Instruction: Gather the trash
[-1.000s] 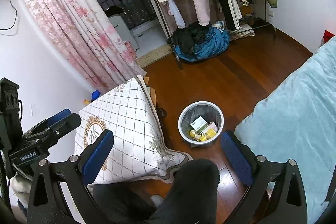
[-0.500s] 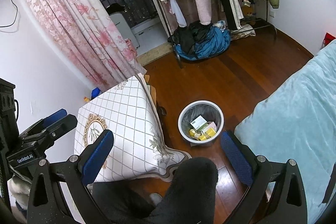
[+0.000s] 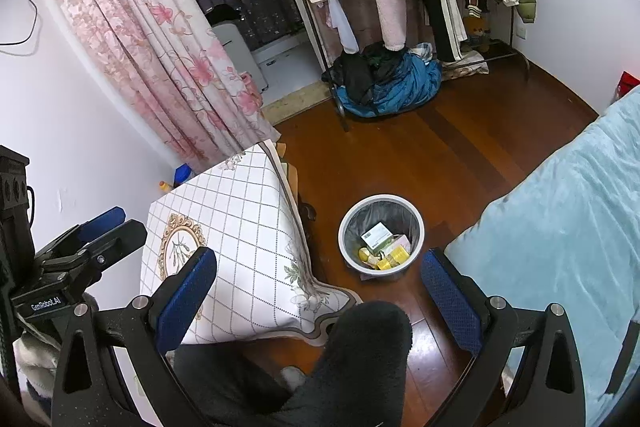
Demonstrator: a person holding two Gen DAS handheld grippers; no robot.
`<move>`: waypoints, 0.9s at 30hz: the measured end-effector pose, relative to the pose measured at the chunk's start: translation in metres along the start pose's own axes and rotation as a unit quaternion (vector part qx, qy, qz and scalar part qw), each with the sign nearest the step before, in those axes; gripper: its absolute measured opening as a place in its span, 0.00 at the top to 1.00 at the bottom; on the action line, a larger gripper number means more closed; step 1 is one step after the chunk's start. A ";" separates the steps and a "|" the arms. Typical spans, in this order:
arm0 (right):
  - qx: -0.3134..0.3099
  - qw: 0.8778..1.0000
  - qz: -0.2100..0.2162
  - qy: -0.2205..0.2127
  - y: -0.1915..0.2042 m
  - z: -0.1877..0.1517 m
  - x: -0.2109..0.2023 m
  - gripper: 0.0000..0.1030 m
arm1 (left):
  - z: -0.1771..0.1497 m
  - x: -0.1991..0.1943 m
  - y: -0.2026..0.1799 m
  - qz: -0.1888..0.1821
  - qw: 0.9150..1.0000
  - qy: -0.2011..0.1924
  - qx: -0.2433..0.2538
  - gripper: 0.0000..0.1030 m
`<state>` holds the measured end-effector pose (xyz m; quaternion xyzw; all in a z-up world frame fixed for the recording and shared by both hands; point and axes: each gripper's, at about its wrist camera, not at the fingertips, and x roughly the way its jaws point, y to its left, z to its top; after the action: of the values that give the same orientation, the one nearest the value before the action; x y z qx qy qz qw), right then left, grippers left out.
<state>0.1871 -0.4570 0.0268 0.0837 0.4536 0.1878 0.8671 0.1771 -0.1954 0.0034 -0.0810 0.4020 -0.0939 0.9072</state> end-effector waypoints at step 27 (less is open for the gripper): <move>-0.008 1.000 0.000 0.011 0.001 0.000 -0.001 0.00 | 0.001 0.005 -0.004 -0.010 1.000 0.007 0.002 0.00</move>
<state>0.1859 -0.4570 0.0277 0.0749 0.4615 0.1927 0.8627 0.1804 -0.2001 0.0016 -0.0820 0.4076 -0.1042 0.9035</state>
